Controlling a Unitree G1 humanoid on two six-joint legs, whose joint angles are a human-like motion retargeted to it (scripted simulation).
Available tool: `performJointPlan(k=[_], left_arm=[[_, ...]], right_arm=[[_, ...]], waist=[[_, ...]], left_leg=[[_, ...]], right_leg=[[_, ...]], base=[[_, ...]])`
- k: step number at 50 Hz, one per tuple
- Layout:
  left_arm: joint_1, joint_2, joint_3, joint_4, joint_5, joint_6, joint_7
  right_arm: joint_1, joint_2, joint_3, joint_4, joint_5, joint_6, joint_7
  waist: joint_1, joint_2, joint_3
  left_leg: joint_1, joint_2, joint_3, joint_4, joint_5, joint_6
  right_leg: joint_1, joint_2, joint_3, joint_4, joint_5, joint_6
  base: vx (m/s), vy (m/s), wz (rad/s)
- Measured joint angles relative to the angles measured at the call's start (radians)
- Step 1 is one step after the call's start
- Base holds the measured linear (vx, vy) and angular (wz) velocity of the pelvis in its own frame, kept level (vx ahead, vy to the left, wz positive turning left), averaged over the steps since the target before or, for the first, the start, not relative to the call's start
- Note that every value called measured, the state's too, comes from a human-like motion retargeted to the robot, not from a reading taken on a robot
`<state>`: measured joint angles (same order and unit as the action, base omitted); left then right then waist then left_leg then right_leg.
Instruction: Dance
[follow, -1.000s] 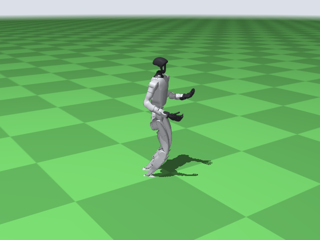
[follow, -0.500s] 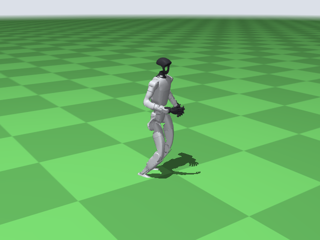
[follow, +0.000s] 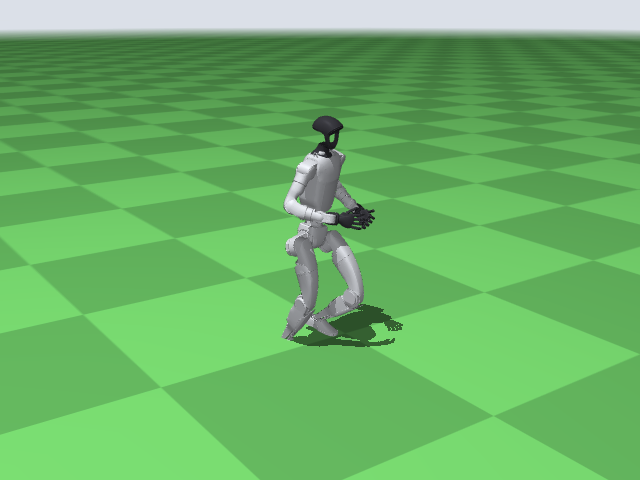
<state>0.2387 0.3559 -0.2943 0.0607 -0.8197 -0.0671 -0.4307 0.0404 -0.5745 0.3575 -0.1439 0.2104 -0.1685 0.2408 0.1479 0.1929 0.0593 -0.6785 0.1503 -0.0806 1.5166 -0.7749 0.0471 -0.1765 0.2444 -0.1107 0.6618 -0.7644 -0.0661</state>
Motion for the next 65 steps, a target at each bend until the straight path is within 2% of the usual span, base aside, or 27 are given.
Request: performJointPlan(k=[4,8,10,13,15,17,18,21,26,29,33,36,40,45,47,50,53,55,57,61,63,65], left_arm=[[0.058,0.005,0.018,-0.006,-0.003,0.000,0.009],[0.124,0.030,0.037,-0.048,-0.017,0.000,0.019],[0.163,0.051,0.049,-0.078,-0.023,-0.002,0.028],[0.205,0.077,0.068,-0.122,-0.030,-0.007,0.037],[0.217,0.087,0.081,-0.153,-0.035,-0.009,0.042],[0.202,0.093,0.093,-0.184,-0.032,-0.015,0.057],[0.181,0.097,0.097,-0.199,-0.027,-0.021,0.067],[0.062,0.104,0.102,-0.228,0.007,-0.049,0.125],[-0.234,0.091,0.091,-0.236,0.067,-0.112,0.254],[-0.403,0.087,0.073,-0.232,0.097,-0.150,0.326],[-0.545,0.097,0.039,-0.230,0.116,-0.194,0.379],[-0.552,0.100,0.014,-0.242,0.090,-0.210,0.366],[-0.455,0.086,-0.010,-0.272,0.010,-0.203,0.302],[-0.264,0.052,-0.006,-0.270,-0.048,-0.167,0.252],[-0.185,0.044,0.010,-0.254,-0.036,-0.147,0.248],[-0.076,0.038,0.048,-0.230,-0.013,-0.111,0.251],[0.034,0.055,0.084,-0.235,-0.005,-0.090,0.244],[0.098,0.079,0.100,-0.255,-0.009,-0.089,0.238],[0.153,0.101,0.115,-0.278,-0.010,-0.092,0.238],[0.220,0.120,0.139,-0.312,-0.012,-0.088,0.245],[0.224,0.116,0.137,-0.320,-0.012,-0.088,0.251],[0.206,0.108,0.130,-0.326,-0.011,-0.091,0.262]], right_arm=[[-0.080,0.007,0.022,-0.059,-0.024,-0.009,-0.012],[-0.141,0.028,0.032,-0.116,-0.024,-0.017,-0.043],[-0.154,0.040,0.030,-0.140,-0.019,-0.018,-0.059],[-0.144,0.051,0.017,-0.168,-0.012,-0.018,-0.077],[-0.120,0.063,0.006,-0.183,0.000,-0.017,-0.084],[-0.083,0.082,-0.008,-0.189,0.020,-0.016,-0.091],[-0.062,0.092,-0.017,-0.187,0.029,-0.015,-0.098],[0.009,0.117,-0.048,-0.159,0.048,-0.016,-0.118],[0.144,0.103,-0.095,-0.107,0.075,-0.023,-0.130],[0.218,0.056,-0.121,-0.102,0.083,-0.030,-0.129],[0.301,-0.017,-0.161,-0.112,0.078,-0.037,-0.134],[0.349,-0.052,-0.189,-0.125,0.092,-0.042,-0.138],[0.376,-0.059,-0.213,-0.154,0.128,-0.054,-0.145],[0.307,-0.043,-0.223,-0.215,0.133,-0.070,-0.187],[0.230,-0.049,-0.222,-0.239,0.094,-0.075,-0.224],[0.064,-0.059,-0.207,-0.261,0.014,-0.079,-0.301],[-0.083,-0.051,-0.190,-0.293,-0.028,-0.087,-0.368],[-0.147,-0.044,-0.183,-0.324,-0.027,-0.097,-0.398],[-0.180,-0.030,-0.168,-0.350,-0.022,-0.106,-0.415],[-0.184,-0.005,-0.128,-0.382,-0.032,-0.109,-0.416],[-0.157,0.003,-0.112,-0.385,-0.045,-0.105,-0.399],[-0.113,0.014,-0.097,-0.376,-0.059,-0.096,-0.371]], waist=[[0.036,-0.013,0.002],[0.061,-0.047,-0.009],[0.064,-0.076,-0.013],[0.039,-0.149,-0.010],[0.004,-0.209,-0.006],[-0.045,-0.267,-0.006],[-0.072,-0.290,-0.008],[-0.156,-0.334,-0.023],[-0.301,-0.343,-0.051],[-0.367,-0.313,-0.056],[-0.424,-0.243,-0.069],[-0.421,-0.180,-0.066],[-0.376,-0.116,-0.051],[-0.279,-0.102,-0.035],[-0.231,-0.098,-0.017],[-0.155,-0.102,0.004],[-0.088,-0.127,-0.006],[-0.057,-0.162,-0.018],[-0.041,-0.197,-0.038],[-0.070,-0.273,-0.077],[-0.093,-0.291,-0.085],[-0.123,-0.303,-0.087]], left_leg=[[-0.075,-0.069,-0.008,-0.026,0.008,0.012],[-0.085,-0.144,0.013,-0.150,-0.012,0.036],[-0.059,-0.185,0.035,-0.221,-0.026,0.057],[0.000,-0.278,0.088,-0.304,-0.042,0.107],[0.028,-0.350,0.125,-0.339,-0.055,0.153],[0.036,-0.412,0.155,-0.347,-0.072,0.198],[0.034,-0.434,0.162,-0.346,-0.081,0.211],[0.033,-0.469,0.159,-0.358,-0.098,0.215],[0.121,-0.508,0.133,-0.470,-0.098,0.215],[0.222,-0.478,0.129,-0.553,-0.097,0.182],[0.349,-0.380,0.163,-0.675,-0.051,0.109],[0.413,-0.291,0.166,-0.663,-0.013,0.045],[0.445,-0.176,0.161,-0.506,0.040,-0.021],[0.363,-0.059,0.180,-0.127,0.124,-0.017],[0.294,-0.015,0.178,0.022,0.126,0.006],[0.147,0.014,0.170,0.144,0.088,0.053],[-0.001,-0.011,0.186,0.068,0.039,0.088],[-0.061,-0.061,0.211,-0.078,0.027,0.092],[-0.090,-0.127,0.231,-0.279,0.048,0.078],[-0.052,-0.298,0.250,-0.670,0.158,0.049],[-0.047,-0.347,0.251,-0.671,0.184,0.060],[-0.043,-0.384,0.246,-0.586,0.177,0.098]], right_leg=[[0.019,-0.004,0.027,0.000,-0.004,0.015],[0.029,-0.048,0.025,0.061,-0.014,0.044],[0.027,-0.093,0.015,0.127,-0.020,0.067],[-0.006,-0.204,0.013,0.318,-0.011,0.129],[-0.059,-0.296,0.018,0.499,0.075,0.194],[-0.142,-0.388,0.027,0.713,0.259,0.256],[-0.191,-0.419,0.039,0.808,0.311,0.270],[-0.349,-0.479,0.074,1.016,0.371,0.257],[-0.599,-0.560,0.141,1.095,0.292,0.178],[-0.696,-0.561,0.148,0.985,0.248,0.155],[-0.749,-0.508,0.109,0.736,0.222,0.157],[-0.710,-0.428,0.052,0.578,0.225,0.153],[-0.600,-0.330,-0.023,0.487,0.220,0.119],[-0.480,-0.283,-0.081,0.528,0.077,0.014],[-0.434,-0.257,-0.086,0.549,0.005,-0.016],[-0.367,-0.231,-0.082,0.549,-0.065,-0.031],[-0.293,-0.244,-0.061,0.509,-0.063,-0.005],[-0.229,-0.291,-0.056,0.476,-0.031,0.029],[-0.176,-0.339,-0.052,0.436,0.048,0.080],[-0.112,-0.450,-0.025,0.443,0.210,0.188],[-0.105,-0.497,-0.011,0.536,0.269,0.205],[-0.114,-0.538,0.007,0.670,0.343,0.211]], base=[[0.28,-0.06,-0.39],[0.32,-0.02,-0.33],[0.33,0.01,-0.13],[0.33,0.05,0.22],[0.29,0.07,0.50],[0.29,0.06,0.57],[0.31,0.02,0.58],[0.34,0.00,0.56],[0.42,0.02,0.31],[0.50,-0.04,-0.19],[0.56,-0.10,-0.34],[0.60,-0.14,-0.70],[0.60,-0.14,-0.71],[0.58,-0.11,-0.41],[0.62,-0.06,-0.20],[0.66,-0.03,-0.13],[0.73,0.01,-0.10],[0.80,0.03,0.12],[0.81,0.05,0.32],[0.79,0.07,0.57],[0.73,0.04,0.40],[0.72,0.02,0.27]])
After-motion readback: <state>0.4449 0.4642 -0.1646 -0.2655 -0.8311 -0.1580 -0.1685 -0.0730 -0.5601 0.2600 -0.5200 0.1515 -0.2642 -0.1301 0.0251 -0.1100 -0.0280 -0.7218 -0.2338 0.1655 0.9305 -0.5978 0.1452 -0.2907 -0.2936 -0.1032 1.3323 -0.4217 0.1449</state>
